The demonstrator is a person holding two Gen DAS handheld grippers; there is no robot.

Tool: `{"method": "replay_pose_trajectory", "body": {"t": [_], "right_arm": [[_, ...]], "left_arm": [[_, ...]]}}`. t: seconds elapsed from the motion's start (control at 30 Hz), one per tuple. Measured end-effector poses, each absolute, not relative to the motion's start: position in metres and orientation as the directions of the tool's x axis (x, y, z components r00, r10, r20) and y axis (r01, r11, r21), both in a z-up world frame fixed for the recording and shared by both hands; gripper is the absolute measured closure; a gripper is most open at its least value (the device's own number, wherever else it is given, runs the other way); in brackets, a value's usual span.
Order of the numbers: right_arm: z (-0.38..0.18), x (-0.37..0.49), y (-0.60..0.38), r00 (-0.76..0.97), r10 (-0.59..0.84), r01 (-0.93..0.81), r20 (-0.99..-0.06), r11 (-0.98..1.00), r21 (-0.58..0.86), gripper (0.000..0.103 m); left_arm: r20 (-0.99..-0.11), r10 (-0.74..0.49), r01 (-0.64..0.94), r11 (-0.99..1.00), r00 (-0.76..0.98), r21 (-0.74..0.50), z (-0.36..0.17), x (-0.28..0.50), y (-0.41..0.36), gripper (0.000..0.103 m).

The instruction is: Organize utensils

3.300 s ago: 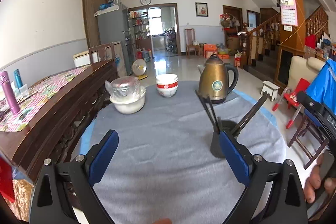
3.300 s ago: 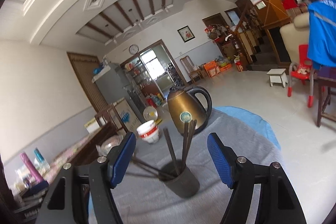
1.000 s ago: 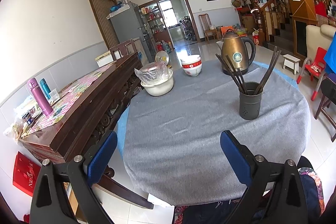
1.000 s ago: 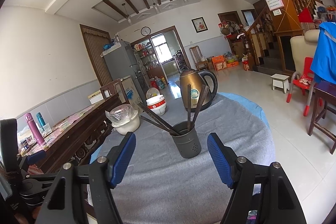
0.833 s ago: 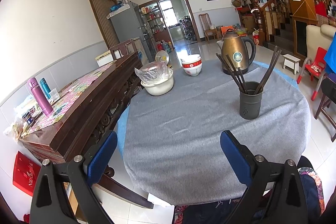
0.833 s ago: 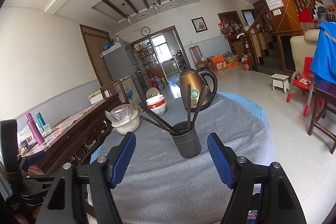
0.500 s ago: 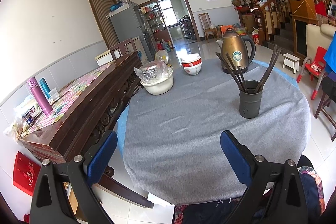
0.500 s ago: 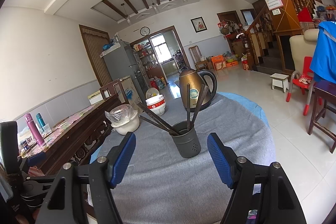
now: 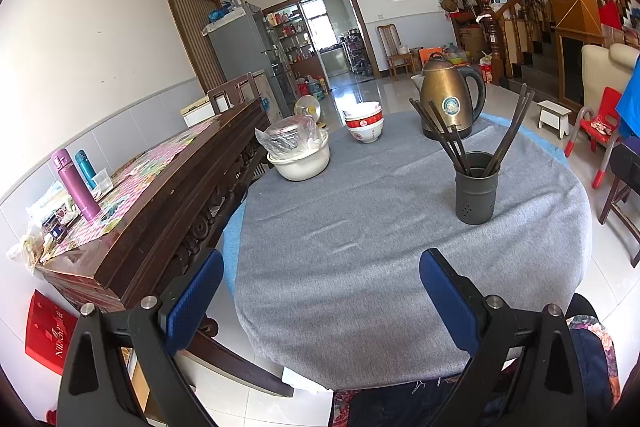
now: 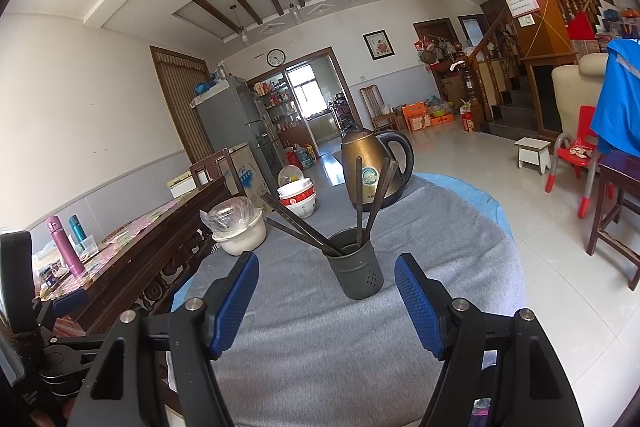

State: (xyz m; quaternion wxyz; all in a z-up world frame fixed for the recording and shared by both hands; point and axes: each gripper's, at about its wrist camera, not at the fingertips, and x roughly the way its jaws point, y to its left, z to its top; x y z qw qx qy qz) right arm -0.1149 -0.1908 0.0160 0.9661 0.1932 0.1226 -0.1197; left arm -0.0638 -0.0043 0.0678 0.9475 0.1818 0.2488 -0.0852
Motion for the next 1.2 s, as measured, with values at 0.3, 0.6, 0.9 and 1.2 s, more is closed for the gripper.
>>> {"method": "replay_pose_trajectory", "body": {"t": [0.3,0.6,0.9,1.2], "right_arm": [[0.0157,-0.1152,-0.1907,0.941,-0.183,0.278,-0.284,0.897,0.344,0.029],[0.0157,-0.1153,-0.1902,0.942,-0.182,0.277,-0.283,0.896,0.346,0.029],[0.0163,-0.115,-0.1905,0.942,-0.184,0.278,-0.282,0.896,0.346,0.029],[0.0219,-0.1169,-0.1913,0.942,-0.195,0.286,-0.272,0.892,0.35,0.029]], "left_arm": [[-0.505,-0.072,0.253,0.919,0.86,0.301,0.0679,-0.0635,-0.0045,0.005],[-0.503,-0.072,0.254,0.918,0.861,0.303,0.0677,-0.0645,-0.0043,0.005],[-0.504,-0.073,0.256,0.917,0.861,0.305,0.0686,-0.0642,-0.0048,0.005],[-0.507,-0.078,0.262,0.916,0.859,0.303,0.0681,-0.0634,-0.0064,0.005]]}}
